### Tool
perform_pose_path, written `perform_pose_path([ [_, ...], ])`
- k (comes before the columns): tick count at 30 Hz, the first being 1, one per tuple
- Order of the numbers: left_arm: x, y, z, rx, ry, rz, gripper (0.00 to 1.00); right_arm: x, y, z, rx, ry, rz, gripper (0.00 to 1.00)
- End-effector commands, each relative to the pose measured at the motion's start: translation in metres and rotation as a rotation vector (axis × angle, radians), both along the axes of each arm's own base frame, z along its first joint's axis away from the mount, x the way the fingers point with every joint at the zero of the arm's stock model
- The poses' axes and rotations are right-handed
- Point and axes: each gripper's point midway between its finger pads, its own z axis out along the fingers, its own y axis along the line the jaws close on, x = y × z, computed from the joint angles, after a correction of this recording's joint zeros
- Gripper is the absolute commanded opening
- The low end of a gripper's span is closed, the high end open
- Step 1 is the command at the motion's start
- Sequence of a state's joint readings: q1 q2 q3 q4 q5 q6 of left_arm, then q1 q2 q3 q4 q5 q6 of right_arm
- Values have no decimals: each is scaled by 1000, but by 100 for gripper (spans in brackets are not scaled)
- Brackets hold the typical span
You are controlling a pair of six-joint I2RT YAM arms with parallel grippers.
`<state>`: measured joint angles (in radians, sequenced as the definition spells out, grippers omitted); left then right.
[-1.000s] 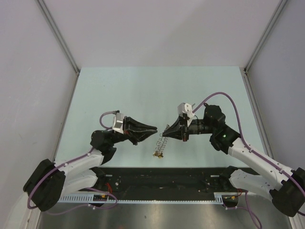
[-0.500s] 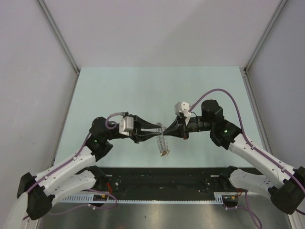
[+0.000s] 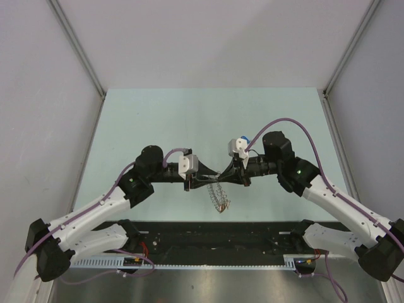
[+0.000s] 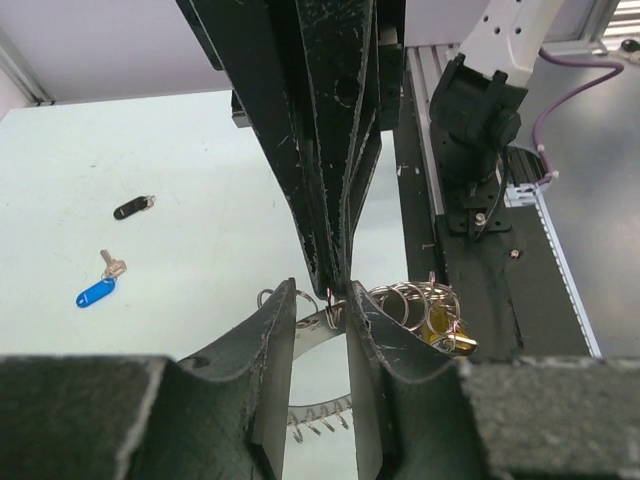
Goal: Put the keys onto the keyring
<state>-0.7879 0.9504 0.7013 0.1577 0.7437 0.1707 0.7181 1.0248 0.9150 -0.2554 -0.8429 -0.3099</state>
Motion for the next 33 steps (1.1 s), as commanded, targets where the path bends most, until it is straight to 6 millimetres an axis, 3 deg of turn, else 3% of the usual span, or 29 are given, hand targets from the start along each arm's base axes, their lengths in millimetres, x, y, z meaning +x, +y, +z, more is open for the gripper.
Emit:
perform_pose_path([
  [1,3,-1,7,20,-46,11,30,1,5,27,49,-75,17,0],
  [10,4,1,7,27,-44,28,33,1,4,28,44,-81,7,0],
  [17,6,-3,-1,57,-26,13,29,1,4,28,42,-80,7,0],
  [29,4,-5,2,39,-25,-7,14,2,7,21,21,-70,12,0],
  [32,3,-6,2,30,-20,-9,1,3,8,18,8,-67,7,0],
  [33,3,-6,1,27,-19,-4,0,2,8,19,7,-68,7,0],
])
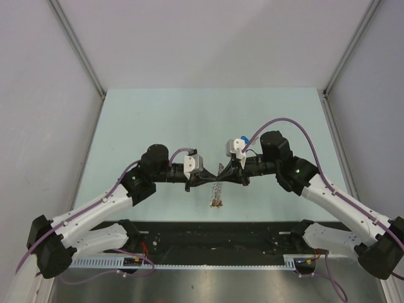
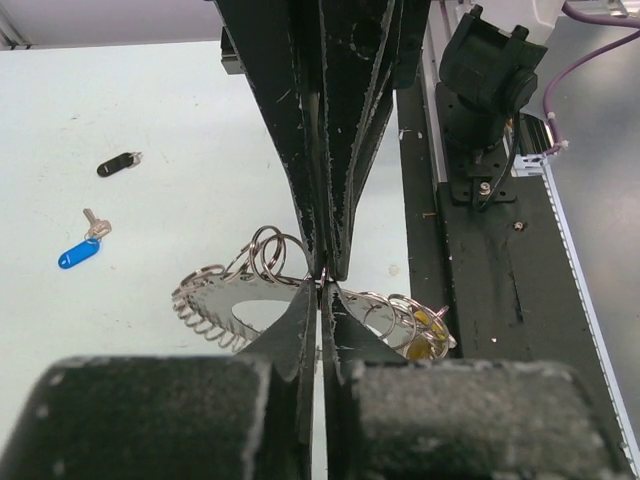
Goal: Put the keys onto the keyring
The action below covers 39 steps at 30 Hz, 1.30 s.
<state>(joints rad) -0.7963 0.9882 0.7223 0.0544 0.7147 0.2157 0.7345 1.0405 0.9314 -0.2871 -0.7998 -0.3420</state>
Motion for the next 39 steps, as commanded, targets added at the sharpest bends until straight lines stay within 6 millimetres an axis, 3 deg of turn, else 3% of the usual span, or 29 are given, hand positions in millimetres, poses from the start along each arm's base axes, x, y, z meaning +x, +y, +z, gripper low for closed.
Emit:
perform_pose_path([
  [1,0,-5,24,-67,-54,-16,0,-1,7,24,37,-46,20,0],
  [4,8,-5,20,-83,-49,36,0,6,7,25,35,-38,-31,4],
  [5,11,-4,16,-91,-42,59,0,11,5,28,39,-48,-64,18],
  [9,26,1,9,-133,-31,149,0,36,-2,34,51,-44,-210,36],
  [12,39,10,8,-198,-10,212,0,67,-16,36,55,-20,-383,41],
  [13,47,14,13,-235,-18,244,0,88,-28,34,47,-22,-497,42],
  [14,49,18,5,-233,-17,258,0,98,-35,32,44,-4,-566,43],
  [19,65,25,10,-306,-17,278,0,176,-97,-10,-57,83,-1002,44],
  [22,75,30,21,-349,-49,271,0,206,-117,-40,-101,143,-1137,45],
  [24,83,33,26,-372,-63,266,0,224,-122,-62,-113,196,-1183,45],
  [27,88,33,28,-380,-81,270,0,248,-133,-78,-106,260,-1242,45],
  [28,89,32,26,-379,-77,267,0,255,-134,-99,-147,291,-1254,45],
  [30,84,31,20,-375,-68,249,0,269,-131,-120,-185,310,-1265,44],
  [32,82,32,16,-368,-67,247,0,279,-128,-129,-187,317,-1270,42],
  [39,80,31,7,-346,-38,238,0,316,-146,-169,-251,330,-1452,37],
])
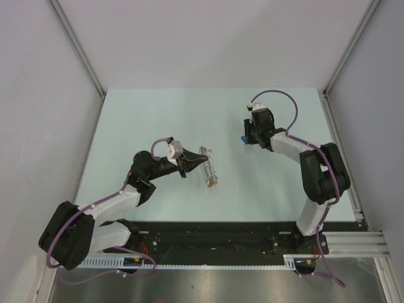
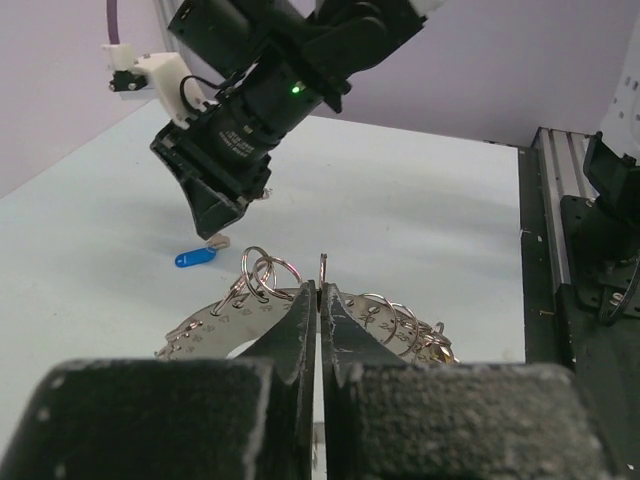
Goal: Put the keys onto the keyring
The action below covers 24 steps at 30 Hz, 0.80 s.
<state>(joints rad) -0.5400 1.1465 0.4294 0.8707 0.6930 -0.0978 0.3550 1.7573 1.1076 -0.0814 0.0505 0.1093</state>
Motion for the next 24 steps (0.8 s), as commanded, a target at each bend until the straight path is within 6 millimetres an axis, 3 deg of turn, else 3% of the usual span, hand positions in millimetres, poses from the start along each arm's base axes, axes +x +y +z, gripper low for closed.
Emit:
perform_pose_path([
  [1,-7,-1,21,-49,-72,-36,0,40,-8,7,-4,-74,-145,37],
  [8,-8,-2,21,-51,-65,-46,0,47,-9,-24,-11,-15,-182,35],
  [15,-7,-3,20,-47,-62,-49,0,43,-7,-41,-14,25,-181,32],
  [18,-8,-3,20,-48,-60,-49,0,40,-5,-44,-15,36,-175,26],
  [24,-9,-3,21,-46,-62,-54,1,28,-2,-41,-47,66,-145,2],
])
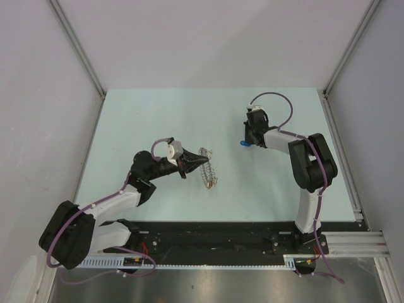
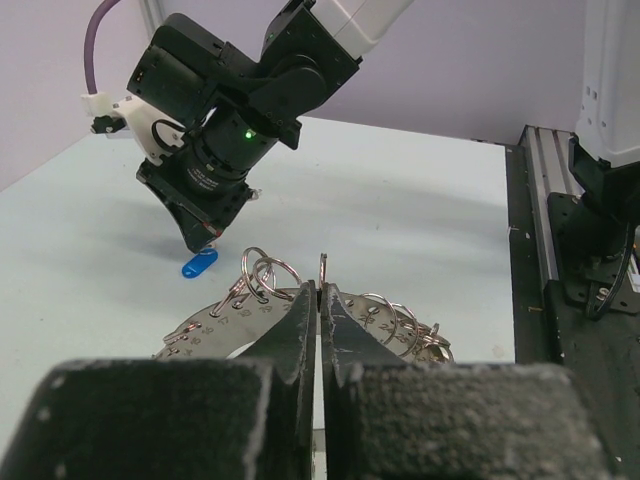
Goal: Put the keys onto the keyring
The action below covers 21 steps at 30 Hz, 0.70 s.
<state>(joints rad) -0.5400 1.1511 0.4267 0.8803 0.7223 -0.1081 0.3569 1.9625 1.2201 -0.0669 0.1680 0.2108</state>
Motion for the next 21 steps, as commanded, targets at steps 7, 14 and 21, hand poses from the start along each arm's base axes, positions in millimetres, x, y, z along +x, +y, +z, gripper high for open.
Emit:
perform_pose_path([
  [7,-7,0,26,-53,-71,-29,0,-38,11,17,-17,53,74,0],
  [14,-12,2,33,-52,-67,-31,0,-99,19,13,27,121,131,0],
  [21,-15,8,37,-35,-60,-11,0,-153,23,24,19,134,194,8],
])
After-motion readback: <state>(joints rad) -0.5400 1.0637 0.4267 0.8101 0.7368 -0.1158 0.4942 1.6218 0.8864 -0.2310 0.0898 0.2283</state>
